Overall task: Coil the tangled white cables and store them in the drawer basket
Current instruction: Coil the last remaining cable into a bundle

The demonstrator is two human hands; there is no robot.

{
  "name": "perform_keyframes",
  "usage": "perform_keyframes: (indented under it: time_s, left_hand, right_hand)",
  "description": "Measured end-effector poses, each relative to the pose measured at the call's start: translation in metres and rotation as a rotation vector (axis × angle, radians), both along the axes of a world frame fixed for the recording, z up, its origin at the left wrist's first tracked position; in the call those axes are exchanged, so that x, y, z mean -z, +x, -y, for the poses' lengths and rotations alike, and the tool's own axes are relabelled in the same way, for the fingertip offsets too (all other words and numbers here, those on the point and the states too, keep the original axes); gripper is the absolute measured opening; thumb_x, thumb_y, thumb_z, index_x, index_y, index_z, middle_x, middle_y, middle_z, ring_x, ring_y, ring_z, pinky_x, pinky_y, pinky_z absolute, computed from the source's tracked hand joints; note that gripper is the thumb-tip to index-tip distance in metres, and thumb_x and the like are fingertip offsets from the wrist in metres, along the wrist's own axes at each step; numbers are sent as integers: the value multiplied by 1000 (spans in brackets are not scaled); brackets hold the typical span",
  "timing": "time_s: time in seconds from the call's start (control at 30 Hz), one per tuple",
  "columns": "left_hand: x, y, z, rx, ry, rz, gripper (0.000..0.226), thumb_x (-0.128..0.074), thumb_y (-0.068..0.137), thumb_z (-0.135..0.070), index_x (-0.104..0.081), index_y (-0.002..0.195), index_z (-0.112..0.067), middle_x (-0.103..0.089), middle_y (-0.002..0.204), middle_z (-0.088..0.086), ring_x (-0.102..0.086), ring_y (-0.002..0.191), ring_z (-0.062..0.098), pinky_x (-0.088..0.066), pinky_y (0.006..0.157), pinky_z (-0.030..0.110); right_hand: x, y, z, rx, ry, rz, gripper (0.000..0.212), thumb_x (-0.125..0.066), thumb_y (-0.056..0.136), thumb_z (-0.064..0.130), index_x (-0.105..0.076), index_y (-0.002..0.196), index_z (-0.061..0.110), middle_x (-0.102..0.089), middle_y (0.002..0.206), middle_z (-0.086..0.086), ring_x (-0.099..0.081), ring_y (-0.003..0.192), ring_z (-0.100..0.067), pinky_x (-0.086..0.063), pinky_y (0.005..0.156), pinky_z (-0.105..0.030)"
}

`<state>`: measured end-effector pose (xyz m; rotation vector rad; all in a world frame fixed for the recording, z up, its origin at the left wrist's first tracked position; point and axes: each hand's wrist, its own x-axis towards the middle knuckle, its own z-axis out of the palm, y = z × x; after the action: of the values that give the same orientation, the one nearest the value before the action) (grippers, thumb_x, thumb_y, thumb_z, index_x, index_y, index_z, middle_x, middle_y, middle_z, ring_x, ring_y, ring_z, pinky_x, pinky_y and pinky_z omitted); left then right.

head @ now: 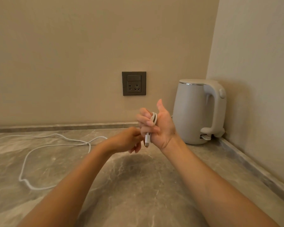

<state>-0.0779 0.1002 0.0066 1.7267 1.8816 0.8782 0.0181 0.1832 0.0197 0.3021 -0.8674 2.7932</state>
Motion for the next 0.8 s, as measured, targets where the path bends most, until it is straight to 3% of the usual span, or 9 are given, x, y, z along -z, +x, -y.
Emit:
perform_keyframes:
  time_s: [0.23, 0.33, 0.57, 0.8]
  left_hand:
    - [-4, 15, -1, 68, -280, -68, 32, -34, 101, -22, -61, 88, -12, -43, 49, -2, -33, 41, 8, -32, 44, 17]
    - [-7, 17, 2, 109, -332, -71, 33, -35, 100, -25, -63, 85, -15, -39, 44, -5, -30, 41, 9, -30, 44, 18]
    - [-19, 15, 7, 101, -378, -114, 35, -45, 96, -32, -63, 73, -13, -37, 44, -9, -30, 40, 7, -29, 45, 18]
    - [-38, 9, 16, -45, -209, -186, 34, -59, 88, -35, -63, 59, -18, -40, 48, -8, -32, 47, 7, -29, 45, 17]
  right_hand:
    - [-6, -2, 0, 483, -227, 173, 74, -31, 96, 55, -56, 55, -2, -44, 47, -9, -32, 33, -10, -25, 28, -14]
    - [-4, -1, -2, 638, -220, 233, 63, -35, 97, 50, -51, 61, 1, -45, 46, -9, -31, 32, -10, -24, 30, -13]
    - [4, -6, -1, 879, 149, 381, 60, -35, 97, 50, -47, 59, 5, -41, 42, -4, -28, 28, -7, -25, 34, -16]
    - [6, -7, 1, 913, 621, 666, 74, -15, 92, 67, -47, 60, 9, -42, 50, -3, -35, 35, -8, -31, 42, -22]
